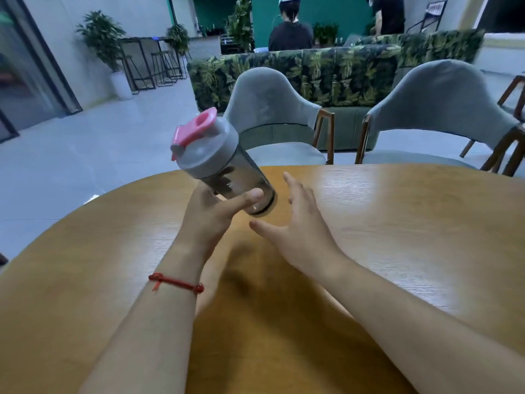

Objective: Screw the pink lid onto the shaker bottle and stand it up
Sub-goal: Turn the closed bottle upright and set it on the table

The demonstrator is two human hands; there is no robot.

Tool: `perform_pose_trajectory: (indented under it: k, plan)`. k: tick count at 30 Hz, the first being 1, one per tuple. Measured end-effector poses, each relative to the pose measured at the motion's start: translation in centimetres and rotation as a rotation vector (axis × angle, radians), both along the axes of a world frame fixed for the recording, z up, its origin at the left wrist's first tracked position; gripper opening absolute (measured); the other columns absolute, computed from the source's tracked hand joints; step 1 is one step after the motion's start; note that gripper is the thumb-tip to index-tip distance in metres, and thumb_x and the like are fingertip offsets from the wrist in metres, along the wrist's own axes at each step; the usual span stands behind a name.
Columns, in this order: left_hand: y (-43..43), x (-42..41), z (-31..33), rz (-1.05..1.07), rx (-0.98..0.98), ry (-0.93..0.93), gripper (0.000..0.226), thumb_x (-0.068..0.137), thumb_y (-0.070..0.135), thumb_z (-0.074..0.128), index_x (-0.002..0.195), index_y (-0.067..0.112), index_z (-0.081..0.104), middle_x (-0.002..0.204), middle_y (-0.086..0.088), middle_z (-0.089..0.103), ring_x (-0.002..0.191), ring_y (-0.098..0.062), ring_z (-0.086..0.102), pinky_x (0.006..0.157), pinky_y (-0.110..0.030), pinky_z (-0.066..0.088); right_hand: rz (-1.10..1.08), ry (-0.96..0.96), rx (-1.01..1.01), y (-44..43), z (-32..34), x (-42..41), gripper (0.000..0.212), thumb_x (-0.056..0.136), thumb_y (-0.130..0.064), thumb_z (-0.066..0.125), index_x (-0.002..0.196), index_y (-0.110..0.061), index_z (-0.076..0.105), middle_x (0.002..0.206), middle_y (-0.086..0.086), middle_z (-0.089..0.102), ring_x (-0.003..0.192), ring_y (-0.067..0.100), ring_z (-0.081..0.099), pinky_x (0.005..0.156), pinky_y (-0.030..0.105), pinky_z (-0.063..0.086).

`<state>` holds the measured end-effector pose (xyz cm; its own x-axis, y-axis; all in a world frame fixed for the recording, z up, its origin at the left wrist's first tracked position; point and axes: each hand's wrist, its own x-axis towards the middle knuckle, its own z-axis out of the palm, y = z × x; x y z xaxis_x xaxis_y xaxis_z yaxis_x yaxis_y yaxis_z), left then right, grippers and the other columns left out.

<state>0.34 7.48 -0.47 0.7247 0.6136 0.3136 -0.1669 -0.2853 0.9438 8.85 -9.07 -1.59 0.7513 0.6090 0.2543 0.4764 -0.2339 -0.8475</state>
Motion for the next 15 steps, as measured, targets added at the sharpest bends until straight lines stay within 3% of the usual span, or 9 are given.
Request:
perform_pose_trajectory:
  k: [2,5,8,12,14,15]
  plan:
    - [2.3,-1.0,-0.1,0.087,0.028,0.044,0.051,0.071,0.027,0.097,0.120,0.025,0.081,0.106,0.005,0.087,0.104,-0.014,0.080,0.088,-0.031,0.064,0.072,-0.100,0.040,3.8,0.5,-0.6,0.083,0.096,-0.026,0.090,0.167,-0.025,0.046,0.164,0.003,0.057,0.143,0.016,0.054,0.115,0.032,0.048]
    - [4.3,-1.2,-0.7,0.193,-0.045,0.047,0.065,0.069,0.004,0.089,0.131,0.002,0.072,0.114,-0.011,0.084,0.103,-0.022,0.083,0.076,-0.027,0.065,0.072,-0.091,0.060,8.8,0.2,-1.1,0.066,0.096,-0.004,0.081,0.157,-0.016,0.058,0.143,0.010,0.072,0.123,0.026,0.070,0.106,0.046,0.061]
    - [6.8,-2.0,-0.8,0.389,-0.129,0.003,0.081,0.063,0.009,0.083,0.139,0.000,0.056,0.125,-0.016,0.078,0.106,-0.025,0.081,0.084,-0.040,0.067,0.118,-0.072,0.077,14.7,-0.1,-2.4,0.066,0.092,0.001,0.071,0.156,-0.009,0.058,0.141,0.018,0.072,0.125,0.040,0.070,0.107,0.059,0.058]
    - [9.5,-3.0,-1.6,0.531,-0.181,-0.010,0.078,0.083,-0.002,0.073,0.154,0.015,0.048,0.106,0.007,0.077,0.069,0.010,0.075,0.052,-0.010,0.054,0.180,0.109,0.123,20.0,-1.1,-4.2,0.061,0.087,-0.016,0.051,0.146,-0.021,0.065,0.132,0.013,0.075,0.118,0.040,0.073,0.103,0.060,0.060]
    - [10.7,-3.4,-2.2,0.549,-0.213,0.001,0.083,0.089,-0.004,0.068,0.163,0.023,0.043,0.113,0.003,0.080,0.069,0.008,0.076,0.054,-0.012,0.056,0.204,0.388,0.187,21.7,-1.6,-4.7,0.051,0.091,-0.032,0.051,0.135,-0.030,0.075,0.121,0.009,0.082,0.113,0.041,0.077,0.106,0.063,0.061]
    - [11.1,-3.5,-2.4,0.547,-0.234,0.003,0.086,0.091,-0.003,0.067,0.167,0.027,0.040,0.121,-0.003,0.081,0.077,0.000,0.080,0.063,-0.019,0.062,0.205,0.554,0.219,22.4,-1.8,-4.9,0.047,0.092,-0.039,0.051,0.129,-0.033,0.079,0.115,0.008,0.085,0.112,0.041,0.079,0.108,0.062,0.060]
